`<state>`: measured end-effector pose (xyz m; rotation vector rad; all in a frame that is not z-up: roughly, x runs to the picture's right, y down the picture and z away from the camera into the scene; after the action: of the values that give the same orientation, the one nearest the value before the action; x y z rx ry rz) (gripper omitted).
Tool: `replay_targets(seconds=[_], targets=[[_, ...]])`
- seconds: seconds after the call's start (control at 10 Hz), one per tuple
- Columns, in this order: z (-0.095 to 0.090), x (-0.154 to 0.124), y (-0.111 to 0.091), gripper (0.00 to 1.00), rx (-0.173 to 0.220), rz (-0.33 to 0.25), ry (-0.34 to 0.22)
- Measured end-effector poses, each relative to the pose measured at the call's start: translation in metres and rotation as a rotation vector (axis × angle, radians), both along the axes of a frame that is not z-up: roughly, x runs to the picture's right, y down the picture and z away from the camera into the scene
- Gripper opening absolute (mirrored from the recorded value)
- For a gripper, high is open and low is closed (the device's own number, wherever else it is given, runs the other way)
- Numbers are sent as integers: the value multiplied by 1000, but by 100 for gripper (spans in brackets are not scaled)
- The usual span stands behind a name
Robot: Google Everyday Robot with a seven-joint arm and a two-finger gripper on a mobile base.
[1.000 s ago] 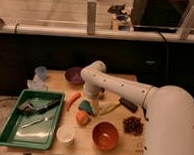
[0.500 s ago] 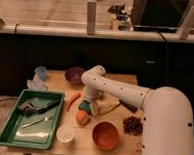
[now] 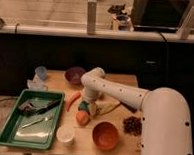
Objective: Place sponge in tray
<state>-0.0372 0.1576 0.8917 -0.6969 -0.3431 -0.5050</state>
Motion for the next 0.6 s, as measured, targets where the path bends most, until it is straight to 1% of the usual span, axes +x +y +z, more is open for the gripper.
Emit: replay_targets(seconds=[0.1,0.2,0.3,0.4,0.6], targets=[[0,0,-1,23,5,-1,-11],[0,-1,-3,16,10,-3,-16],[-4,-1,-8,6,18,-1,-23],[-9,1,-16,0,28,1,-26],[-27,1,-33,0,39,-15,-34]])
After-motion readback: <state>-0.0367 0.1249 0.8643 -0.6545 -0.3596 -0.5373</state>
